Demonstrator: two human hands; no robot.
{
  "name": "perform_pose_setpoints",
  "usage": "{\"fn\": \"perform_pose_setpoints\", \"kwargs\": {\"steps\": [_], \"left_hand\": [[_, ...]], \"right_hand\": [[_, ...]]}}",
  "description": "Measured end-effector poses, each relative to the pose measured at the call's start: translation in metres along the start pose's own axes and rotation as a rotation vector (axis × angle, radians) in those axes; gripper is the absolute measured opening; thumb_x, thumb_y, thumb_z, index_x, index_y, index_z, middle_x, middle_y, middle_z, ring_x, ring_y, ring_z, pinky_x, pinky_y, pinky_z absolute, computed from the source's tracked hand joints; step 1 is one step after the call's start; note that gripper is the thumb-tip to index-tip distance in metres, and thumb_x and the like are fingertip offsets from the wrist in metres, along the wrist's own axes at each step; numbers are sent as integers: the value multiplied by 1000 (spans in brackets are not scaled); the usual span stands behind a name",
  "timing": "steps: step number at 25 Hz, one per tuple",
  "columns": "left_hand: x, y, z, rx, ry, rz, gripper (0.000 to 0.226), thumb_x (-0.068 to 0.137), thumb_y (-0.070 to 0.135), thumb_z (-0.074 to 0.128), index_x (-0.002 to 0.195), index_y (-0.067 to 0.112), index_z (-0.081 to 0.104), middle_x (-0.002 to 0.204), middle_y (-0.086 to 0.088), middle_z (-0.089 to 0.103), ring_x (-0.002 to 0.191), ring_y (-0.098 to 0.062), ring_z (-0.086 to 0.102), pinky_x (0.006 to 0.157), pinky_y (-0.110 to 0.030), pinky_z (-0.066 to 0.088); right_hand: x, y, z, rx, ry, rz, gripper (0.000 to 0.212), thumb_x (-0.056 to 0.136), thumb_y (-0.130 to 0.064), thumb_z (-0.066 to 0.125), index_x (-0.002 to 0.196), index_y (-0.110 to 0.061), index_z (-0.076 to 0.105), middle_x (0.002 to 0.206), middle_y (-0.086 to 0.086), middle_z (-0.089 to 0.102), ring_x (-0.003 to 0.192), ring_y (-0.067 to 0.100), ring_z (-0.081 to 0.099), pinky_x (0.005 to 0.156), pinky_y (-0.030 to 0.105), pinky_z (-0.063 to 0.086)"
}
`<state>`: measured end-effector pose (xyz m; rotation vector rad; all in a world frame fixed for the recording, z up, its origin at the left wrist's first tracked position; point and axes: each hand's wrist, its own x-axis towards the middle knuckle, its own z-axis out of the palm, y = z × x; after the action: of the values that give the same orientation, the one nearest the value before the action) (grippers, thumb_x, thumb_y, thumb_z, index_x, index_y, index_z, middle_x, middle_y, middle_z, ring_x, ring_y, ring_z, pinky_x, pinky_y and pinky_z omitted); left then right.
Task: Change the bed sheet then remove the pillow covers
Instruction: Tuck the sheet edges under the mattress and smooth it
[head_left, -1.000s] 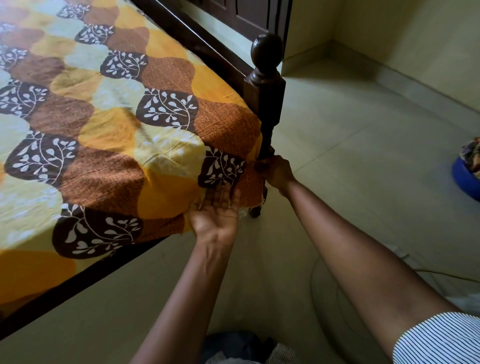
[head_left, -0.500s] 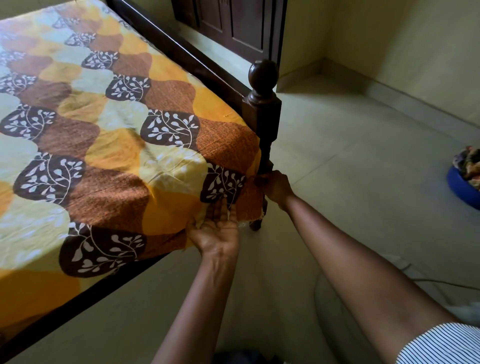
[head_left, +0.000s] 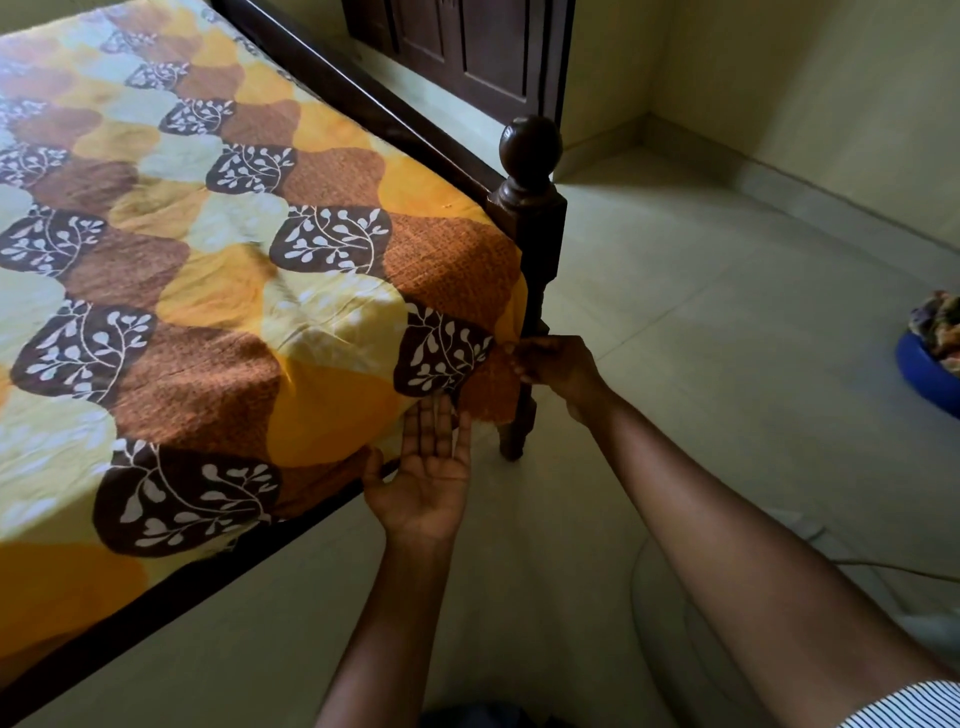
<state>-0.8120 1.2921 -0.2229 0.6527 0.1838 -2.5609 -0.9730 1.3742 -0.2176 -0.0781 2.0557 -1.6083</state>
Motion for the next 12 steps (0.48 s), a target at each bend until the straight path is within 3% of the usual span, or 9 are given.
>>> {"fn": "perform_pose_setpoints", "kwargs": {"steps": [3, 6, 9, 12], "left_hand": [[-6, 3, 4, 20, -50, -28, 57, 91, 43, 32, 120, -1, 53, 119, -24, 61, 121, -35, 50, 90, -53, 39], [-6, 5, 6, 46, -46, -38, 57, 92, 43, 29, 117, -2, 54, 115, -25, 63, 118, -36, 51, 88, -53, 39], [-3, 4, -1, 140, 4, -10, 57, 92, 44, 26, 123, 3, 51, 121, -20, 60, 119, -33, 51, 89, -51, 40], [0, 4, -5, 257, 77, 14, 53, 92, 41, 25, 123, 6, 51, 131, -13, 55, 119, -28, 52, 96, -48, 39]], "right_hand": [[-3, -8, 4, 489, -158, 109, 28, 95, -5, 48, 121, 5, 52, 92, 8, 64, 90, 20, 64, 83, 24, 53], [-10, -6, 4, 957, -305, 241, 33, 97, -24, 42, 123, -3, 47, 110, 13, 59, 105, 25, 57, 94, 36, 45], [-10, -2, 17, 1023, -323, 246, 40, 98, -33, 37, 117, -3, 53, 110, 12, 60, 101, 24, 57, 91, 35, 45], [-13, -1, 22, 972, -192, 219, 26, 99, -23, 39, 99, -6, 58, 95, 10, 63, 89, 21, 60, 88, 33, 47]]}}
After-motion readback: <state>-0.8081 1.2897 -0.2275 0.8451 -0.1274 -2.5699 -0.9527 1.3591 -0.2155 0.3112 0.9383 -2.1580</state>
